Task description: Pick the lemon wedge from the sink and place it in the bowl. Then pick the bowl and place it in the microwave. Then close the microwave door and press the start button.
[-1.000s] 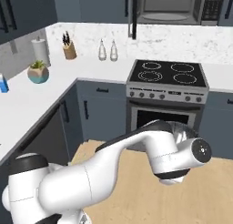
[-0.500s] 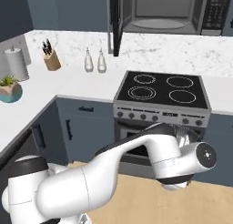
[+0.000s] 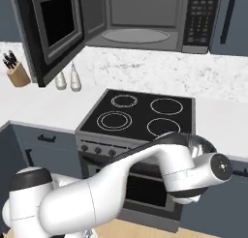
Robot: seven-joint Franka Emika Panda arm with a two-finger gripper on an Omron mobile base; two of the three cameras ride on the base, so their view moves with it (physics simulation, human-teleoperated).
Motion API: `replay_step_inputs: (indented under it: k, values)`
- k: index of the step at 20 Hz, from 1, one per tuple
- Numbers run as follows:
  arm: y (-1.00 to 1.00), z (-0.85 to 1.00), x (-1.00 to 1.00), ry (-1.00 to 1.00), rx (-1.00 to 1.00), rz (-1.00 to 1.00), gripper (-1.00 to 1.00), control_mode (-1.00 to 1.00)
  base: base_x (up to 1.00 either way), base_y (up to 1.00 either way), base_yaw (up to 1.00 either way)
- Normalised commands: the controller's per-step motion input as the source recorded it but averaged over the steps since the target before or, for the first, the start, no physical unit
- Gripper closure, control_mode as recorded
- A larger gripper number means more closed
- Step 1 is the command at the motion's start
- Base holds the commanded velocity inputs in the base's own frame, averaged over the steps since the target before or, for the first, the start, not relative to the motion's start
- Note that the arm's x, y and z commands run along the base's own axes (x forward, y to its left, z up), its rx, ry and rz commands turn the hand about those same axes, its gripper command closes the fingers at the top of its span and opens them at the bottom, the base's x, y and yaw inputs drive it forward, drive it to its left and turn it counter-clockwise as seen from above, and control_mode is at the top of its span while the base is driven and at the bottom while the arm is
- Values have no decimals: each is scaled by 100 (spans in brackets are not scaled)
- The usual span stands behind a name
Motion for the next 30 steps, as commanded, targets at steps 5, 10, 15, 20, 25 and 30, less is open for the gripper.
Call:
replay_step_inputs:
  k: [5, 10, 15, 20, 25, 30]
  values:
    - [0, 0, 0, 0, 0, 0, 100, 100, 71, -70, 18]
    - [0, 0, 0, 0, 0, 0, 100, 100, 40, -44, 4]
    - [0, 0, 0, 0, 0, 0, 100, 100, 60, -1, -6]
    - [0, 0, 0, 0, 0, 0, 100, 100, 58, 1, -7]
    - [0, 0, 0, 0, 0, 0, 100, 100, 23, 0, -9]
    - [0, 0, 0, 0, 0, 0, 100, 100, 3, 0, -6]
